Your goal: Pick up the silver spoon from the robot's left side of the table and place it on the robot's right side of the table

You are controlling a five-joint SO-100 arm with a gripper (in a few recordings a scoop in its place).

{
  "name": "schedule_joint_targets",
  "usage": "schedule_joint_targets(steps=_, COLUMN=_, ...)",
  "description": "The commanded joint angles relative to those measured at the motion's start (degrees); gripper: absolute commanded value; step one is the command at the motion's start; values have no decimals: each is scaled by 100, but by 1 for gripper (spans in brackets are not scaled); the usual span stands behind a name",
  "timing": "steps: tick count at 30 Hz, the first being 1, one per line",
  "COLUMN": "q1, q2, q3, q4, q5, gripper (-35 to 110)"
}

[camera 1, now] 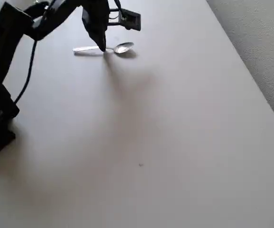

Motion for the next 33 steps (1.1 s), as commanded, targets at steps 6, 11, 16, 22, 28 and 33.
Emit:
schedule_joint_targets(steps=6, q1=132, q2=1222, q3=-615, q4=343, q5=211, gripper=-2)
schedule_joint_targets(steps=11, q1=896, q2=1441, q3=-545, q4=343, q5=-9, gripper=-2)
schedule_joint_targets(steps=16, q1=2294, q2=1301, q3=-606, q4=299, q5=-624, gripper=-2)
schedule_joint_targets(steps=22, q1=3973, q2=870, q3=-773, q4=79, q5=-1485, gripper=-2)
schedule_joint_targets(steps=28, q1=5089, q2=290, q3=-1020, q4=132, q5=-2171, gripper=-2)
schedule_joint_targets(steps=33, q1=5792, q2=-396, q3=-1547, q4=132, q5=-2689, gripper=-2)
